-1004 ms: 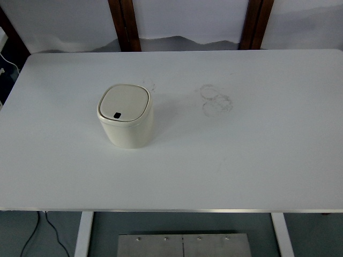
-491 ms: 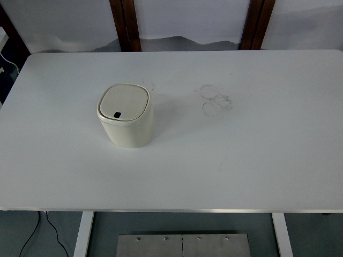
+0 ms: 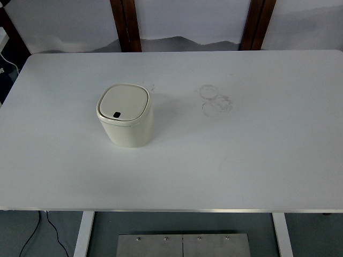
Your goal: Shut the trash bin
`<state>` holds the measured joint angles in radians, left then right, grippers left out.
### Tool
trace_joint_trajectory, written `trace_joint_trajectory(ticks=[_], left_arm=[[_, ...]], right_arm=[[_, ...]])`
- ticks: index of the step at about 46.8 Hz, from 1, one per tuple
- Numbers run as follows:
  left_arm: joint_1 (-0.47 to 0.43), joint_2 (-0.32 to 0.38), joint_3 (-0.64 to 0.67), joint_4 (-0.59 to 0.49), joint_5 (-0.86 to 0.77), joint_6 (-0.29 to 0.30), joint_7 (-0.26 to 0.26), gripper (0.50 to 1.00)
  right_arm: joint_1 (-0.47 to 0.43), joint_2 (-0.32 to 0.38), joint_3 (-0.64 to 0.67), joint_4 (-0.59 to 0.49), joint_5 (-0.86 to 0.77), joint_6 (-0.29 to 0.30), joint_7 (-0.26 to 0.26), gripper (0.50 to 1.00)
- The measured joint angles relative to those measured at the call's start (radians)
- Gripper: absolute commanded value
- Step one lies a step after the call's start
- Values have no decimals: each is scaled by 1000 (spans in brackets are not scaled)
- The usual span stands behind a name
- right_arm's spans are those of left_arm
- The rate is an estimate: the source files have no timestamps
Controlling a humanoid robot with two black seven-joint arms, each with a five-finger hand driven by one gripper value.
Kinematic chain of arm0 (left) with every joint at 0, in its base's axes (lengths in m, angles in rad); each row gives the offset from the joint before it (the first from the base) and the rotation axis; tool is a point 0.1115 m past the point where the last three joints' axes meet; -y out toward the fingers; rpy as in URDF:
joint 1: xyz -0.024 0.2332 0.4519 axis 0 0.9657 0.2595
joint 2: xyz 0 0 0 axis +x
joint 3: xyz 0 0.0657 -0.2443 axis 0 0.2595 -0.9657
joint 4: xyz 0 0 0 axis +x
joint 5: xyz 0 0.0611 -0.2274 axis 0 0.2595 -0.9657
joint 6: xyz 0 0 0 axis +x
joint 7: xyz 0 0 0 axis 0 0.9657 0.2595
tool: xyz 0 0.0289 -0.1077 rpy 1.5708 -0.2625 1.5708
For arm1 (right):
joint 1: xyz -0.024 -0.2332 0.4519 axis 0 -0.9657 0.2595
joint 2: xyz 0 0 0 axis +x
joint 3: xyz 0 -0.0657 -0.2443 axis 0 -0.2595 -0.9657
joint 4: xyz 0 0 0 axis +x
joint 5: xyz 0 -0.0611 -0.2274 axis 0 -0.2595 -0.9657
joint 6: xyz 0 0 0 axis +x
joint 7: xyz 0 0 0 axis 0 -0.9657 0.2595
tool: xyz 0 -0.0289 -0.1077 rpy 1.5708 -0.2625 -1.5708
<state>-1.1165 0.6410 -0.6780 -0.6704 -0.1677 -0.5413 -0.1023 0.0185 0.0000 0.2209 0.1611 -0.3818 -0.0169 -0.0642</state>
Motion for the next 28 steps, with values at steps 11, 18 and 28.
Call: trace_joint_trajectory(ticks=[11, 18, 28], left_arm=[[88, -1, -14, 21, -102, 0, 1, 1000], [108, -5, -14, 47, -133, -2, 1, 1000], [131, -34, -15, 111, -155, -2, 1, 1000]], right_arm=[[0, 0, 0, 0, 0, 0, 0, 995], [0, 0, 0, 0, 0, 0, 0, 995], [0, 0, 0, 0, 0, 0, 0, 995]])
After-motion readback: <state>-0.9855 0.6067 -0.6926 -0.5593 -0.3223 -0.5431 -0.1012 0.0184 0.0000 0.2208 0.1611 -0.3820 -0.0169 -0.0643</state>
